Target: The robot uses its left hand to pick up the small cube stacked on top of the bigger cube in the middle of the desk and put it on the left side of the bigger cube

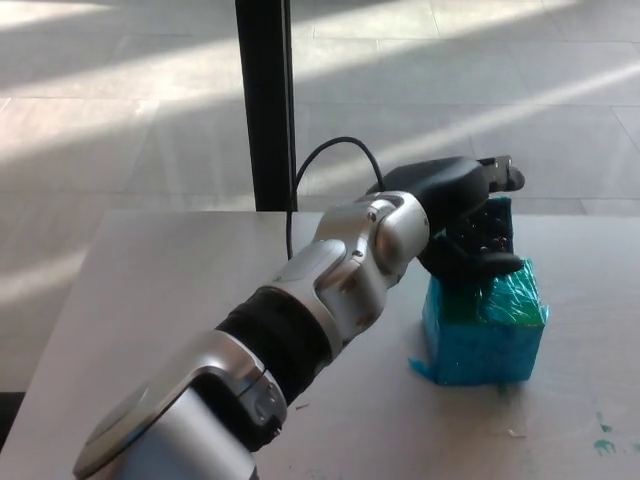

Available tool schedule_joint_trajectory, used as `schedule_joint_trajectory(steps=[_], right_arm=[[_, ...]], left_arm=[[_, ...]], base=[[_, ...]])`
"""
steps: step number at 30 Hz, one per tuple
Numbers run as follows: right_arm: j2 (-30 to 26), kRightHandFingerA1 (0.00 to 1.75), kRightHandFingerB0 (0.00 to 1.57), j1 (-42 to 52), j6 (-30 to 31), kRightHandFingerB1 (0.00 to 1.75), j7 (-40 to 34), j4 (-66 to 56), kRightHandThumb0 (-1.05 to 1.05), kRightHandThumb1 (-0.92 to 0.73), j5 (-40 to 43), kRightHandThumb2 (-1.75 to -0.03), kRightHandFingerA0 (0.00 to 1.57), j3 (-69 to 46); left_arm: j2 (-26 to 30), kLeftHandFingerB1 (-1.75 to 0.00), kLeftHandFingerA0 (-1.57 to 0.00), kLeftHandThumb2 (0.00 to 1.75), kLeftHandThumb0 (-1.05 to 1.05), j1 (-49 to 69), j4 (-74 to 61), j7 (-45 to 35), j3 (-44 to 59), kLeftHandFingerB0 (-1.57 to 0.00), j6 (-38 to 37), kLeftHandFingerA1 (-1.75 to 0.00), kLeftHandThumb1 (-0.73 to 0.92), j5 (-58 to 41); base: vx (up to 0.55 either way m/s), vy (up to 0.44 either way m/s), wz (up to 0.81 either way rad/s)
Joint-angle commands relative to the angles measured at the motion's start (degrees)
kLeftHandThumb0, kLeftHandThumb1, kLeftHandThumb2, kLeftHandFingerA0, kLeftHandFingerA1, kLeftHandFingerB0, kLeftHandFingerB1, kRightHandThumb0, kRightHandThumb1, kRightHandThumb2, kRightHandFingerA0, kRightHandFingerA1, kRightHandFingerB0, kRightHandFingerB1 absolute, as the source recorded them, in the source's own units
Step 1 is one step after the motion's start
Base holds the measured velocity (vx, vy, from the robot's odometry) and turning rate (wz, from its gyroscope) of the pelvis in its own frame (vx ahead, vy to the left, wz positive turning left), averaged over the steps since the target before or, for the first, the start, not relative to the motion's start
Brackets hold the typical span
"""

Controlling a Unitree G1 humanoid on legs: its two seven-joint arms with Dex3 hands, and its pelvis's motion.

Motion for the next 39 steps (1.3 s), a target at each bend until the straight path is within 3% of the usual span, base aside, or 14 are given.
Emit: schedule_joint_trajectory(steps=[1, 7, 14, 15, 16, 17, 18, 19, 20, 22, 24, 25, 27, 39], right_arm=[[-1.07, 0.56, 0.46, -0.56, -1.89, 0.43, 0.56, 1.71, -0.42, -0.69, 0.25, -0.6, 0.55, -0.3], [-1.71, 0.56, 0.49, 0.04, -2.59, 0.42, -0.04, 0.24, -0.46, -0.71, -0.91, -0.62, 0.61, 0.61], [-0.96, 0.58, 0.53, 2.43, -0.08, 0.43, -1.54, -5.09, -0.45, -0.68, 0.0, -0.61, 0.63, -0.5], [-0.87, 0.57, 0.54, 2.53, 0.69, 0.43, -1.8, -5.68, -0.44, -0.69, -0.16, -0.61, 0.63, -0.49], [-0.87, 0.55, 0.55, 2.76, 1.96, 0.42, -2.26, -6.76, -0.45, -0.69, -0.47, -0.61, 0.63, -0.36], [-1.03, 0.55, 0.53, 2.3, 0.47, 0.42, -1.92, -5.08, -0.44, -0.69, -0.53, -0.61, 0.63, -0.28], [-1.2, 0.56, 0.53, 1.86, -0.52, 0.42, -1.21, -3.77, -0.44, -0.69, -0.37, -0.61, 0.61, -0.22], [-1.63, 0.58, 0.52, 0.66, -1.36, 0.42, 0.13, -1.73, -0.44, -0.7, -0.39, -0.62, 0.59, 0.16], [-1.69, 0.59, 0.51, 0.2, -2.03, 0.42, 0.45, -0.67, -0.44, -0.7, -0.36, -0.61, 0.6, 0.19], [-1.44, 0.61, 0.53, -1.41, -2.94, 0.42, 1.27, 2.15, -0.41, -0.7, 0.27, -0.61, 0.6, -0.09], [-1.19, 0.65, 0.55, -2.81, -2.84, 0.42, 1.7, 4.45, -0.41, -0.68, 0.59, -0.61, 0.61, -0.23], [-1.19, 0.62, 0.54, -2.32, -2.55, 0.42, 1.72, 3.06, -0.41, -0.69, 0.47, -0.61, 0.58, 0.0], [-0.61, 0.63, 0.58, -0.68, -0.77, 0.42, -0.04, -1.29, -0.39, -0.7, 0.37, -0.61, 0.62, -0.09], [-0.03, 0.64, 0.59, 1.53, -2.22, 0.44, 1.13, -3.66, -0.36, -0.72, 0.21, -0.61, 0.58, 0.67]], left_arm=[[0.47, -0.35, -0.05, 0.65, -1.05, -0.1, 0.61, -0.5, -2.55, -0.13, 0.93, -0.47, 0.77, 5.38], [0.5, -0.37, -0.07, 1.1, -1.04, -0.78, 0.19, -1.44, -1.36, -0.13, 0.73, -0.41, 0.62, 5.39], [0.05, -0.33, -0.06, 0.66, -1.05, -0.75, 0.09, -1.82, 0.14, -0.13, -0.17, -0.46, 0.78, 4.98], [0.02, -0.4, -0.04, 1.08, -1.02, -0.75, 0.02, -1.85, 0.29, -0.09, -0.26, -0.46, 0.6, 5.07], [0.17, -0.5, -0.06, 0.95, -0.41, -0.5, -0.22, -1.46, 0.34, 0.0, -0.6, -0.55, 0.2, 5.23], [0.09, -0.33, -0.09, 0.64, -1.05, -0.25, -0.21, -1.3, 0.21, -0.13, -0.62, -0.48, 0.79, 5.48], [0.0, -0.41, -0.1, 1.01, -1.05, -0.04, -0.08, -0.99, 0.01, -0.07, -0.61, -0.54, 0.6, 5.8], [0.13, -0.51, -0.05, 0.95, -0.41, 0.37, -0.21, -0.68, -0.11, 0.0, -0.58, -0.55, 0.2, 6.03], [0.13, -0.36, -0.18, 0.65, -1.05, 0.63, -0.27, -0.46, -0.23, -0.1, -0.61, -0.59, 0.77, 6.18], [-0.16, -0.35, -0.27, 1.01, -0.97, 1.27, 0.37, -0.2, -1.44, -0.06, 0.56, -0.65, 0.56, 7.59], [-0.32, -0.38, -0.27, 0.97, -0.94, 1.85, 0.73, -0.18, -2.34, -0.06, 1.1, -0.65, 0.54, 8.57], [-0.33, -0.34, -0.28, 0.59, -0.82, 2.44, 0.68, 0.28, -2.87, -0.11, 1.6, -0.65, 0.62, 9.15], [-0.79, -0.43, -0.3, 0.84, -0.77, 3.61, 1.49, 1.83, -3.8, -0.07, 1.93, -0.65, 0.46, 10.15], [-1.96, -0.35, -0.54, 0.57, -0.28, 6.82, 11.42, 7.48, -11.13, -0.24, -2.12, -0.96, 0.52, 16.27]], base=[[0.0, 0.0, 0.0], [0.0, 0.0, 0.0], [0.0, 0.0, 0.0], [0.0, 0.0, 0.0], [0.0, 0.0, 0.0], [0.0, 0.0, 0.0], [0.0, 0.0, 0.0], [0.0, 0.0, 0.0], [0.0, 0.0, 0.0], [0.0, 0.0, 0.0], [0.0, 0.0, 0.0], [0.0, 0.0, 0.0], [0.0, 0.0, 0.0], [0.0, 0.0, 0.0]])
